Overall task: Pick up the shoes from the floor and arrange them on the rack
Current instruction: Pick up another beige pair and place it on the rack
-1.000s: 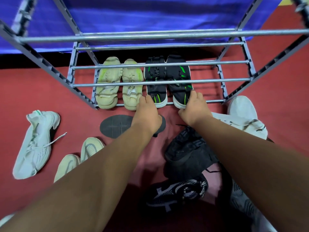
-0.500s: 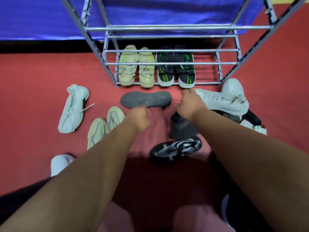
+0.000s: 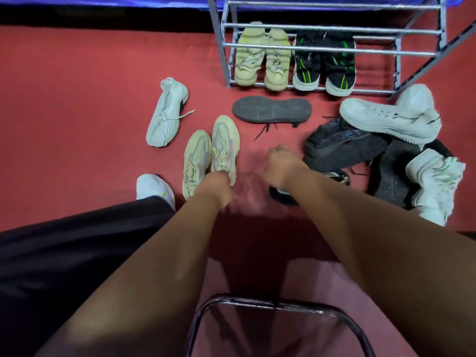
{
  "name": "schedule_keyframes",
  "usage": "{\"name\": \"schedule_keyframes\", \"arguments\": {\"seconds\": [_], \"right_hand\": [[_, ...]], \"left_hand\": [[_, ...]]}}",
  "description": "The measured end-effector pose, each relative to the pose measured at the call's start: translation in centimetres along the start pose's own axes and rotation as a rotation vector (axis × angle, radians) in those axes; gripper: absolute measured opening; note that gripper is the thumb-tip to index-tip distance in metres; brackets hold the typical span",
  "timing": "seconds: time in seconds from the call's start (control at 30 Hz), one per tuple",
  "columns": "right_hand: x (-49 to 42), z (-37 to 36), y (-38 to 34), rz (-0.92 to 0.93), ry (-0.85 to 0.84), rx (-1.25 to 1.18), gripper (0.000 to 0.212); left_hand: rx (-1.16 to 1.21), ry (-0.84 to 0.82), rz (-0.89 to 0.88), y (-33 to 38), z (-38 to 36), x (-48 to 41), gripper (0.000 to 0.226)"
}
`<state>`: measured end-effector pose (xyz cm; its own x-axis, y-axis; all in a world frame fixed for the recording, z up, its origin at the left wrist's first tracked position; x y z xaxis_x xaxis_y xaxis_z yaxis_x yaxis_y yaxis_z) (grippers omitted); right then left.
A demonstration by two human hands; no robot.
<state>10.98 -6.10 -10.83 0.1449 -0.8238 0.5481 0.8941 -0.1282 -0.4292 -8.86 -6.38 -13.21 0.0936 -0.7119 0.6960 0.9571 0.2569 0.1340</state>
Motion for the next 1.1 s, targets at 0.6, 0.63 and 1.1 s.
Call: {"name": "schedule_keyframes", "arguments": {"seconds": [0.6, 0.63, 1.1], "right_hand": [[-6.7, -10.1, -5.9, -0.022, -0.129, -0.152, 0.092], [-7.1, -10.3, -6.2, -0.018, -0.127, -0.142, 0.086], [-9.5, -10.9, -6.9, -0.02, -0.068, -0.009, 0.078]], "left_hand": [[0.249, 0.16, 0.341, -10.2, -1.2, -7.0, 0.078], [0.252, 0.129, 0.346, -10.5, -1.7, -7.5, 0.084], [0.231, 0.074, 0.339, -9.2, -3.9, -8.7, 0.089]]}}
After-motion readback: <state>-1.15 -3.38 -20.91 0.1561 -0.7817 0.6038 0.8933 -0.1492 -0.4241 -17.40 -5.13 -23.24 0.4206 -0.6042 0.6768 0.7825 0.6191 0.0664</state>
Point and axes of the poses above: each hand's wrist, its own x-axis away from the middle knuckle, its own z-axis out of the back of the hand, y = z × x, the point moved 5 cm from there along -x, towards the middle knuckle, and after that the axes turned 11 degrees about z, right-handed, at the moved point
